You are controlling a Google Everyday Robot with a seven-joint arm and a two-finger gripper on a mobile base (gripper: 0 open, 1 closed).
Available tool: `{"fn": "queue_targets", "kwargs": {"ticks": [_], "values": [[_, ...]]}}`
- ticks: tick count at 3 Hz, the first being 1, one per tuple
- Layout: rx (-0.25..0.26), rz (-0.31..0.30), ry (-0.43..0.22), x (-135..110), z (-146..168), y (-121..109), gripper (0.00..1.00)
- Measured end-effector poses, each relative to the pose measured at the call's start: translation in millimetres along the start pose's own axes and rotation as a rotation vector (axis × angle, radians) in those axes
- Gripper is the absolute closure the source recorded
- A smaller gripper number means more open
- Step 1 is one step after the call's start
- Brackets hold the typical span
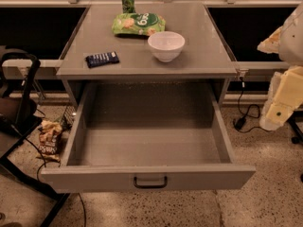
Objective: Close top drawer
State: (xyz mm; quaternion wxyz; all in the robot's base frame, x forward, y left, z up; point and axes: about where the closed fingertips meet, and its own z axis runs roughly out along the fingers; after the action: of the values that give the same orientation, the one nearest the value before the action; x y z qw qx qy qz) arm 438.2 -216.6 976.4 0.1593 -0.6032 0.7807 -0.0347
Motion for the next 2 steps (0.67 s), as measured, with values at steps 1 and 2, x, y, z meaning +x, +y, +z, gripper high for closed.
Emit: {"fn": "queue_targets", "kwargs": {"ticks": [1,2], "values": [[0.001,0.0,0.0,0,0,0,0.0],[-0.015,0.01,-0.016,0,22,8,0.0]]}}
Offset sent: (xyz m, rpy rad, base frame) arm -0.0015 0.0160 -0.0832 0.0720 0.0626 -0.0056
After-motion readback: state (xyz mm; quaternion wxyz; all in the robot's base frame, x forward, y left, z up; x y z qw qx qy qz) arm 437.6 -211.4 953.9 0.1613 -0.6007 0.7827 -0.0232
